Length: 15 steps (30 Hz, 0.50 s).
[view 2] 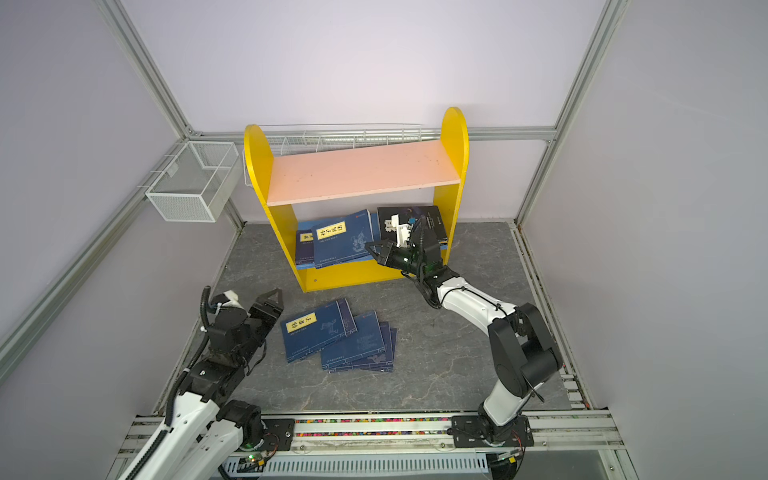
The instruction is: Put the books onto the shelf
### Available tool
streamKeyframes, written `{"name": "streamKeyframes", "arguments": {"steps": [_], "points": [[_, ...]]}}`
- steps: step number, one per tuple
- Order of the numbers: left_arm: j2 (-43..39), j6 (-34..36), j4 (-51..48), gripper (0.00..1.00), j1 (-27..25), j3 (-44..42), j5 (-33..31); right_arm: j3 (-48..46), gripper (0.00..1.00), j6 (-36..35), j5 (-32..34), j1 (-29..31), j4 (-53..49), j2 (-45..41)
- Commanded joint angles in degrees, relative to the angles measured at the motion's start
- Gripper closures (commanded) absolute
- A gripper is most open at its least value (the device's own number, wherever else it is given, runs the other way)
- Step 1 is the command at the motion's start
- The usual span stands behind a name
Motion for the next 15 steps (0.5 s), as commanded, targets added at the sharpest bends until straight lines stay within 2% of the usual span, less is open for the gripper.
{"name": "streamKeyframes", "arguments": {"steps": [1, 7, 15], "points": [[-1.25, -2.59, -15.23, 0.28, 2.1, -1.5, -7.0, 5.08, 0.89, -0.29, 2.55, 1.71, 0.02, 4.19], [1.3, -4.93, -12.09, 0.28, 2.49, -3.98, -3.05, 12.74, 0.89, 2.74, 4.56, 3.33, 0.29, 11.65], [4.64, -3.67, -10.28, 0.28, 2.5, -3.16, -1.39, 15.65, 0.89, 6.02, 4.52, 3.54, 1.79, 16.16]]}}
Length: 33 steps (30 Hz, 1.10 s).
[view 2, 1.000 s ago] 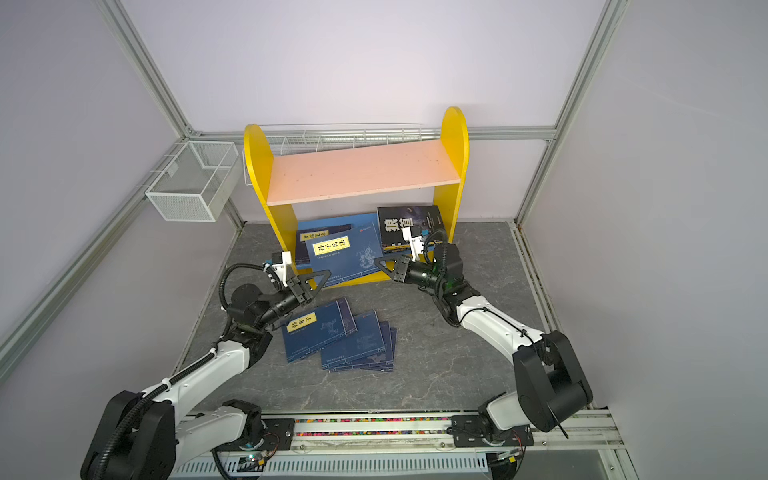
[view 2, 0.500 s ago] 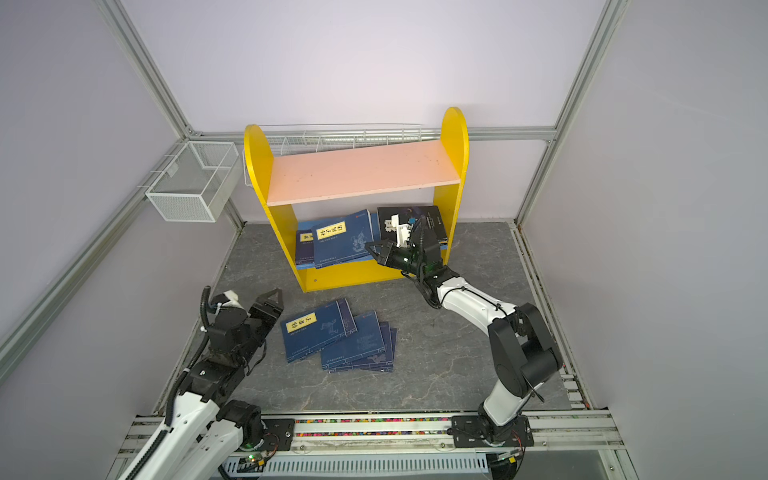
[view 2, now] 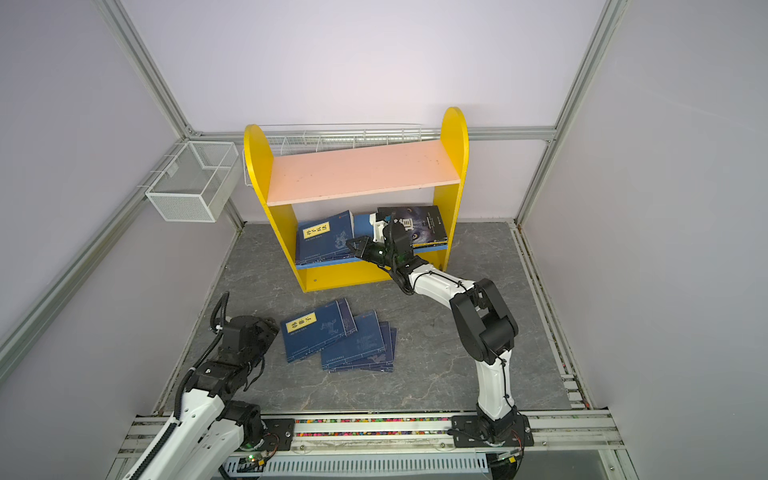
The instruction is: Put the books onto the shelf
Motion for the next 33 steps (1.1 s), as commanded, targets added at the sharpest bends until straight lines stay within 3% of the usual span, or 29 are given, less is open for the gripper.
{"name": "streamKeyframes", "arguments": {"steps": [1, 18, 33], "points": [[0.12, -0.59, 0.29, 0.28, 0.3, 0.48, 0.26, 1.99, 0.89, 2.65, 0.28, 0.24, 3.89, 0.38], [-0.13, -0.25, 0.52, 0.27, 0.29, 0.32, 0.5, 6.47, 0.89, 6.2, -1.58, 1.21, 3.38, 5.66], [1.27, 0.12, 1.69, 0.27, 0.31, 0.64, 1.2, 5.44, 0.89, 6.04, -2.96, 0.6, 2.24, 3.84]]}}
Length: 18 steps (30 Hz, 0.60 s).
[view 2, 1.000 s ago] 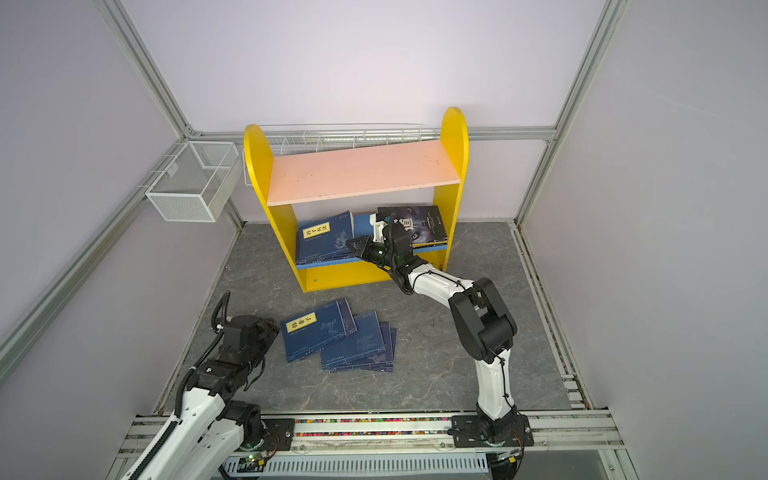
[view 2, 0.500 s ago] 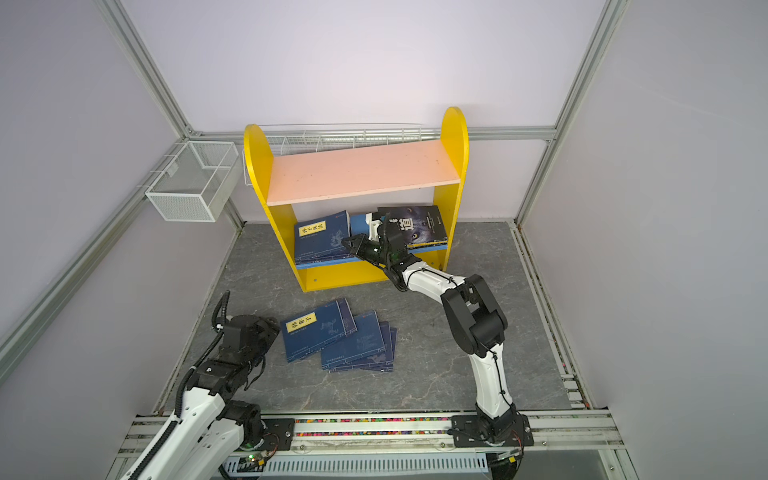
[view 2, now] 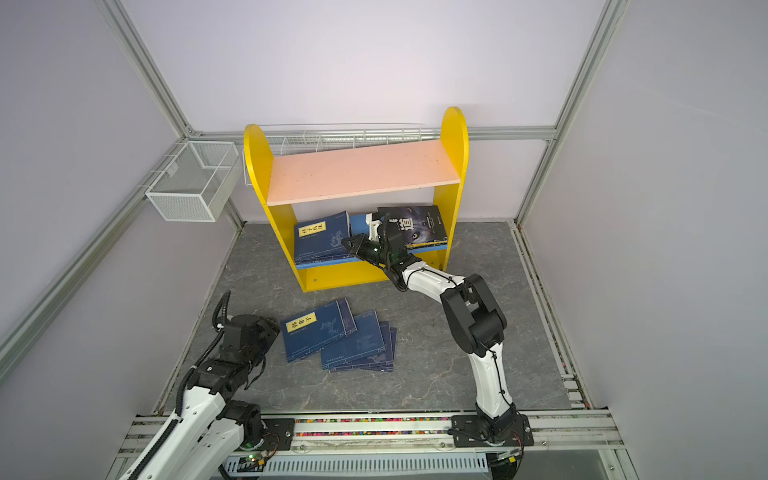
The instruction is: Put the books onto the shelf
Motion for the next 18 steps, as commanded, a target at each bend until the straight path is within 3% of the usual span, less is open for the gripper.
{"name": "streamKeyframes", "arguments": {"steps": [1, 18], "points": [[0.39, 0.12, 0.68, 0.27, 0.29, 0.61, 0.09, 0.2, 0.89, 0.99, -2.24, 0.01, 1.86, -1.33], [0.49, 0.07, 0.81, 0.27, 0.27, 0.51, 0.21, -0.35, 0.89, 1.18, -1.96, 0.12, 1.83, -1.1]]}}
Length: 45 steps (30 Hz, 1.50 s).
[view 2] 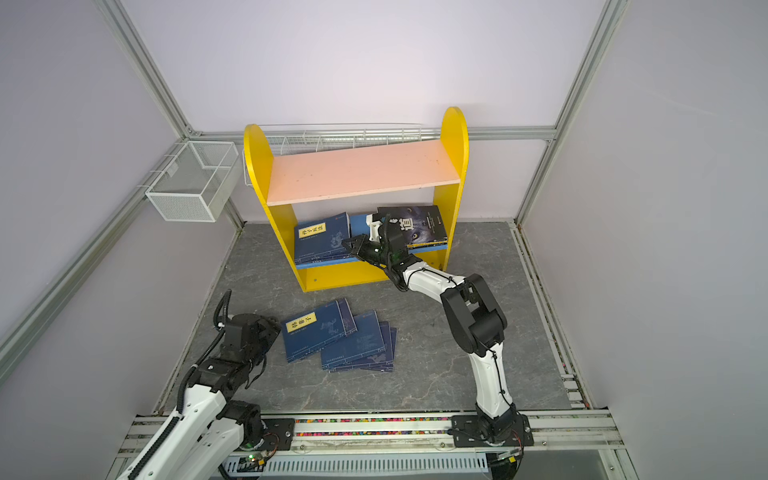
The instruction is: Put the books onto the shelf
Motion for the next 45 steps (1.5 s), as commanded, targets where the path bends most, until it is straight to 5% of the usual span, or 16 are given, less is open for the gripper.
{"name": "streamKeyframes", "arguments": {"steps": [1, 13, 27, 45], "points": [[-0.23, 0.03, 0.15, 0.27, 0.27, 0.55, -0.15, 0.75, 0.87, 0.27, -0.74, 0.48, 0.45, -0.99], [-0.99, -0.06, -0.13, 0.26, 0.33, 0.27, -0.38, 12.19, 0.66, -15.21, 7.31, 2.1, -27.23, -2.15], [-0.9, -0.75, 0.5, 0.26, 0.28, 0.02, 0.41, 24.58, 0.36, -28.79, 16.46, 3.92, -47.21, 2.06], [-1.0, -0.85, 0.5, 0.25, 0.31, -0.11, 0.41, 29.99, 0.38, -32.26, 18.56, 4.61, -50.19, 6.51]]}}
